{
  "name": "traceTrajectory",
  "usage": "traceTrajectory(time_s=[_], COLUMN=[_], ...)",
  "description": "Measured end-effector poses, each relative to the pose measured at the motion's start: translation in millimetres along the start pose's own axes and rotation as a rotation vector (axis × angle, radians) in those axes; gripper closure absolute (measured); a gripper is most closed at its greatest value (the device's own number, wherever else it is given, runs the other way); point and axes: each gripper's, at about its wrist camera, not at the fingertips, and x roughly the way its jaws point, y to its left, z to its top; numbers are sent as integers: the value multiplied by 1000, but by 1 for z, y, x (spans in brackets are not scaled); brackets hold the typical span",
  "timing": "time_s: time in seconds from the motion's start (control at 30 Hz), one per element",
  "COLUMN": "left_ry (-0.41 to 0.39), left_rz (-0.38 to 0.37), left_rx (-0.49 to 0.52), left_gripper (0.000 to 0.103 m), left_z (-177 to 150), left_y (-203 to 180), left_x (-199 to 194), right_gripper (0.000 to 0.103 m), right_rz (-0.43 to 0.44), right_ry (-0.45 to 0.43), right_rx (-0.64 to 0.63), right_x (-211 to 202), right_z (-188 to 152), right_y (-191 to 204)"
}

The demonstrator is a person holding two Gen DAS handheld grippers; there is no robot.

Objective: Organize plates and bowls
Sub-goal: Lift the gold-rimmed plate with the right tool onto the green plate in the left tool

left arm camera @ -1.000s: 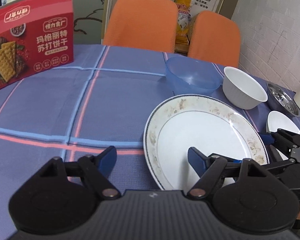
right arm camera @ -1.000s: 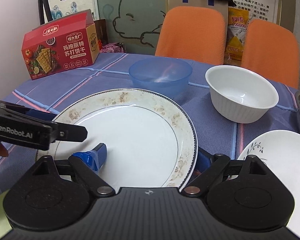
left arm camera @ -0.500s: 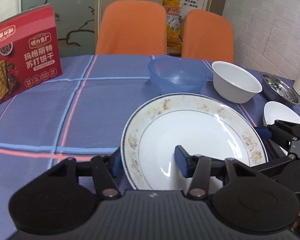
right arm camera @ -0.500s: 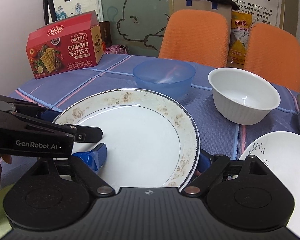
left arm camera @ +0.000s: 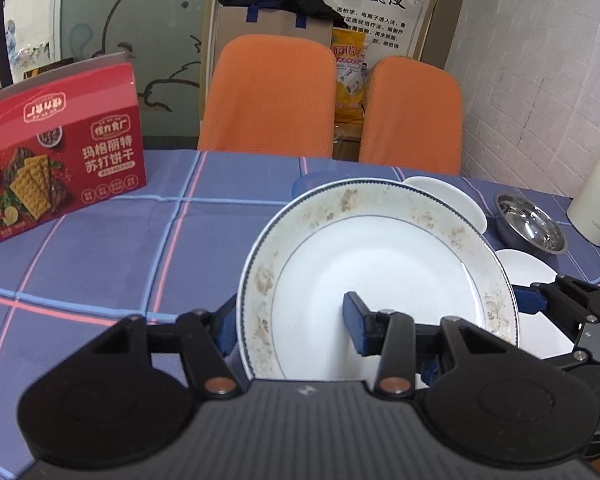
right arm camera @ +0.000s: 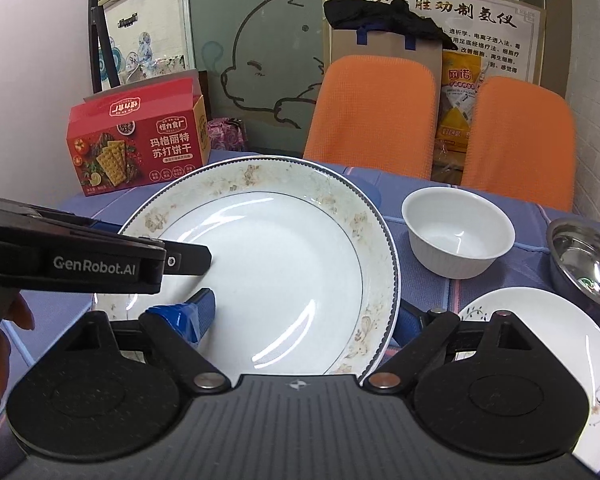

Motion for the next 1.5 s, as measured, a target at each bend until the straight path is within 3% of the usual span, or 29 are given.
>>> traceTrajectory(time_s=[0.57,0.8,1.1,1.23,1.33,1.43,1.5], left_ry=[97,102,85,-21,-70,-89,-101], left_rz=[-26,-42,-115,-75,-62,-56,-42], left_rx=[-12,-10,-83,-31,-24,-31,-22], left_gripper=[60,59,42,33,29,9,8], left_z=[-97,-112,-114,-109,-101,-95,-94], left_y=[-10,-11,-2,-6,-6,-8,-12], left_x=[-62,-66,-64,-82,-91,-94,-93], right_gripper=[25,25,27,26,26,26,26], right_rz=[13,25,71,-18,-24,-31,-49], right_ry=[76,63,9,-55,-93,-113,-106], right_rx=[101,134,262,250,250,274,297], right_x=[-69,-74,-83,-93,-99,-103,-102], right_z=[-83,-98,-105,-102,-98,-98,-101], right_y=[40,40,27,24,19,11,5])
